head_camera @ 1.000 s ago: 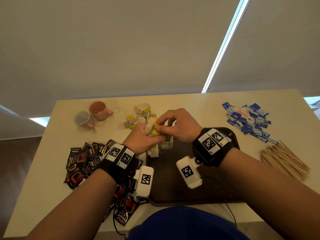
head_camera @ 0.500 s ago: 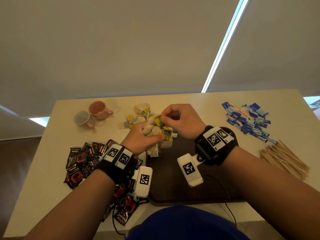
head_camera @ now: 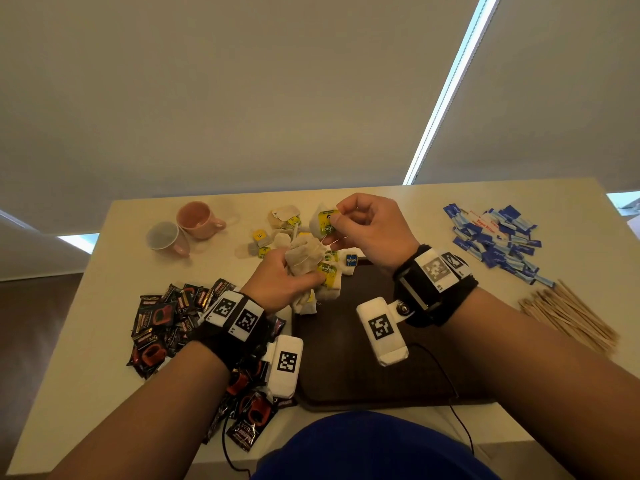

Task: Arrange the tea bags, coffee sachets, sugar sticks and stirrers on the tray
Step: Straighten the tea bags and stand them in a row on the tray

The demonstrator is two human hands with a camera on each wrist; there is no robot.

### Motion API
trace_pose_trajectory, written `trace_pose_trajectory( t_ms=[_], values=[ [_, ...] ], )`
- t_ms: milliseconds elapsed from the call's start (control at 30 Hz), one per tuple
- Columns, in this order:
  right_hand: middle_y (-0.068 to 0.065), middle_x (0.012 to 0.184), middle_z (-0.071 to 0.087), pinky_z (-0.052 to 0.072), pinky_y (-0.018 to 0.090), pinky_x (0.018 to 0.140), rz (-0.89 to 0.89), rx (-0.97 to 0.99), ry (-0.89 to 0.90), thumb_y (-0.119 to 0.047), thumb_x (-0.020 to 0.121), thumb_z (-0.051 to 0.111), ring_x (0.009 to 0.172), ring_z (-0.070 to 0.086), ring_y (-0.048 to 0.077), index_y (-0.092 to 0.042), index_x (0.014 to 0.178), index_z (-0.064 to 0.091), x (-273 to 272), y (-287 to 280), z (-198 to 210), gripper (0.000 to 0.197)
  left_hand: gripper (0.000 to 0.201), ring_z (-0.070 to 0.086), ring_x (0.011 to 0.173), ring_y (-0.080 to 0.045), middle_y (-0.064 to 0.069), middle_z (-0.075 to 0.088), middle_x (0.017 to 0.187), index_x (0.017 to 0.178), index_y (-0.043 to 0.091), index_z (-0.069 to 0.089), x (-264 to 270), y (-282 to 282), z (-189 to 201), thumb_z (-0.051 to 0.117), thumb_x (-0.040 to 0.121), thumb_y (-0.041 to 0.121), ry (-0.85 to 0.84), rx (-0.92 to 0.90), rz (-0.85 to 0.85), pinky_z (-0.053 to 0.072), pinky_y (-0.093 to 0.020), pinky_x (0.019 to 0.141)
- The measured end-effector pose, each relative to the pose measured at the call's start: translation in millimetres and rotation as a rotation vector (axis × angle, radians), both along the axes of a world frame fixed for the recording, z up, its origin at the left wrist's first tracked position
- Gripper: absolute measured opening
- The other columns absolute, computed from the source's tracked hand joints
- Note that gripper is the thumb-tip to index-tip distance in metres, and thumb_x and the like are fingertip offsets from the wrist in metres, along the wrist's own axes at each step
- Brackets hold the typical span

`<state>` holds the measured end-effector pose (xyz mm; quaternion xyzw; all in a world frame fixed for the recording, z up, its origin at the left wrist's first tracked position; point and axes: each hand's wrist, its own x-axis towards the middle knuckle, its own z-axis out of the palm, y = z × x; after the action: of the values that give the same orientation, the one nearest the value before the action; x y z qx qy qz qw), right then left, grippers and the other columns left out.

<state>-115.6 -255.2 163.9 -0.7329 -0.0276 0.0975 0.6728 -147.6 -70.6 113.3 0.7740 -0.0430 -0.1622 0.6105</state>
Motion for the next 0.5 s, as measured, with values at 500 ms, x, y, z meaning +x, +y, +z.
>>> trace_pose_trajectory(
  t_ms=[500],
  values=[
    [0.021,0.083,0.073,0.062,0.034,0.063,0.035,-0.129,-0.068,-0.006,0.09,0.069,0.068,0.073,0.024,0.005,0.094,0.064,-0.8,-1.6,-7.0,0.014,0.046,0.068,0.094,-0.004,0.004,0.07,0.101,0.11,0.031,0.058,5.0,2.5,-1.2,0.083,0.075,0.015,-0.034,-0.004,0.061,0.053,-0.029,0.087]
  ],
)
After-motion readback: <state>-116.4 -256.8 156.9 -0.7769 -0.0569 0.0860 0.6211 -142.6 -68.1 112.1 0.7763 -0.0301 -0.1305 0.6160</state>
